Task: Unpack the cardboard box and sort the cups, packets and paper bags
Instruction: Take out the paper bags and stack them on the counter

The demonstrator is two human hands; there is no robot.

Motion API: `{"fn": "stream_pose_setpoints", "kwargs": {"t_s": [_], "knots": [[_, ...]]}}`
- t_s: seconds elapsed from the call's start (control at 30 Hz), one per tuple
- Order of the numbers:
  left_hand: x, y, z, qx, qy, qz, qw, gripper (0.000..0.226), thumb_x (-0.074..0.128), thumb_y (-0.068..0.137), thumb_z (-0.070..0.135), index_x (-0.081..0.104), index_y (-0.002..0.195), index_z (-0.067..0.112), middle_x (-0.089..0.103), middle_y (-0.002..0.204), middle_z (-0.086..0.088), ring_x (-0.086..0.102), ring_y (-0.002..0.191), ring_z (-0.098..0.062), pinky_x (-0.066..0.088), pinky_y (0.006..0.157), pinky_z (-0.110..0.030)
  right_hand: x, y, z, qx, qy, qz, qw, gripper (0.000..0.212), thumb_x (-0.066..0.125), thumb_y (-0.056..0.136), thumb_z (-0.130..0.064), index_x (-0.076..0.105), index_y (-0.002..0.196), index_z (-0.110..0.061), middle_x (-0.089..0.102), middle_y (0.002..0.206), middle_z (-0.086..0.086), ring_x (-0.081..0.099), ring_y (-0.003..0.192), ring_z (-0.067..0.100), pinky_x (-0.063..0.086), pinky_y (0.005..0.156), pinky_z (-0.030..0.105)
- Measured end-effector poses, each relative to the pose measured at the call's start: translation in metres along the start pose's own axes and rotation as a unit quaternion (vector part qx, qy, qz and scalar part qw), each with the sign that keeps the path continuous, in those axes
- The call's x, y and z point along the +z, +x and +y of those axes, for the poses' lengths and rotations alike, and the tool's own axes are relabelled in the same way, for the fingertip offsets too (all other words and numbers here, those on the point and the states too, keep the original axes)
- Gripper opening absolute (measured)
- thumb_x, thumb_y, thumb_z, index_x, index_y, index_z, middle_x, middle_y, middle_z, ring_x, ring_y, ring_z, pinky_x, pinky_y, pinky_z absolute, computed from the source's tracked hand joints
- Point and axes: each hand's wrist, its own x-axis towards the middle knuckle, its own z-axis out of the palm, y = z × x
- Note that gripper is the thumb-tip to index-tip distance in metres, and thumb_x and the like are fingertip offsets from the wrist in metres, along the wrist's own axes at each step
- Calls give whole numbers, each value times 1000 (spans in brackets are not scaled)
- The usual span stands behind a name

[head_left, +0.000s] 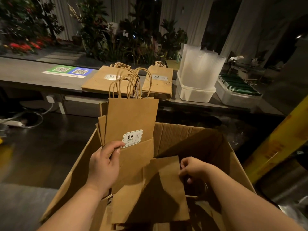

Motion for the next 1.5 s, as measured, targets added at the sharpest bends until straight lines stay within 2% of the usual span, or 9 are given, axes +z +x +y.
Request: {"fn": "stream_pose_setpoints", "kwargs": {"t_s": [0.3, 0.67, 0.83, 0.97, 1.07, 1.2, 1.27, 1.4, 1.5], "knots": [[2, -3, 2, -20, 9, -17, 1000, 27, 58, 100, 8, 65, 113, 30, 68, 124, -4, 61, 108, -14, 57, 69, -19, 19, -10, -17, -19, 46, 27, 998, 43, 68, 96, -15, 52, 135, -21, 64, 115, 7, 74, 90, 24, 57, 64, 24], [-1, -7, 1, -35, 11, 6, 999, 35, 60, 98, 7, 60, 108, 42, 62, 120, 7, 60, 109, -12, 56, 68, -11, 104, 58, -13, -8, -305, 22, 952, 66, 65, 98, -30, 36, 156, -17, 33, 163, 12, 31, 151, 33, 32, 122, 44], [-1, -6, 0, -34, 8, 5, 999, 34, 60, 98, 6, 62, 109, 38, 66, 124, 0, 60, 111, -14, 53, 69, -5, 84, 42, -22, -15, -93, 2, 996, 65, 66, 97, -18, 37, 155, -22, 48, 151, 6, 54, 130, 22, 52, 104, 37], [-3, -2, 2, -41, 0, -2, 999, 35, 59, 99, 7, 60, 111, 40, 66, 127, -1, 61, 116, -16, 54, 72, -12, 32, 4, -39, -55, 68, -84, 993, 46, 62, 94, -2, 58, 126, -34, 61, 122, 9, 68, 96, 19, 62, 77, 32], [-5, 1, 7, -54, -30, 0, 998, 42, 59, 99, 6, 57, 107, 47, 64, 126, 6, 60, 117, -14, 55, 77, -17, -13, -24, -49, -118, 117, -96, 981, 21, 61, 94, -12, 72, 111, -16, 70, 109, 9, 68, 99, 21, 61, 85, 36], [-9, 1, 10, -90, -94, -16, 991, 46, 62, 98, 6, 63, 103, 52, 61, 118, 22, 61, 113, -4, 57, 79, -20, -54, -64, -49, -197, 325, -152, 913, 47, 61, 88, -21, 62, 128, 3, 67, 121, 23, 67, 112, 38, 59, 90, 41], [-11, 1, 13, -128, -158, -34, 979, 46, 63, 98, 8, 66, 102, 53, 64, 117, 21, 63, 110, -1, 58, 77, -20, -58, -73, -55, -262, 269, -81, 923, 31, 67, 92, -11, 66, 119, 3, 71, 118, 20, 67, 117, 37, 54, 102, 49], [-9, 0, 22, -129, -171, -86, 973, 36, 62, 97, 3, 68, 109, 36, 66, 117, 17, 62, 111, 2, 55, 91, -21, -52, -72, -77, -284, 161, 128, 936, 10, 80, 77, -27, 81, 85, -21, 73, 100, 4, 71, 101, 20, 58, 91, 37], [-5, -4, 25, -153, -156, -110, 970, 38, 62, 95, -2, 69, 104, 34, 67, 106, 23, 58, 107, 13, 48, 95, -19, -48, -66, -75, -267, 242, 147, 921, 18, 76, 85, -30, 78, 99, -18, 71, 107, 6, 70, 102, 24, 57, 87, 39]]}}
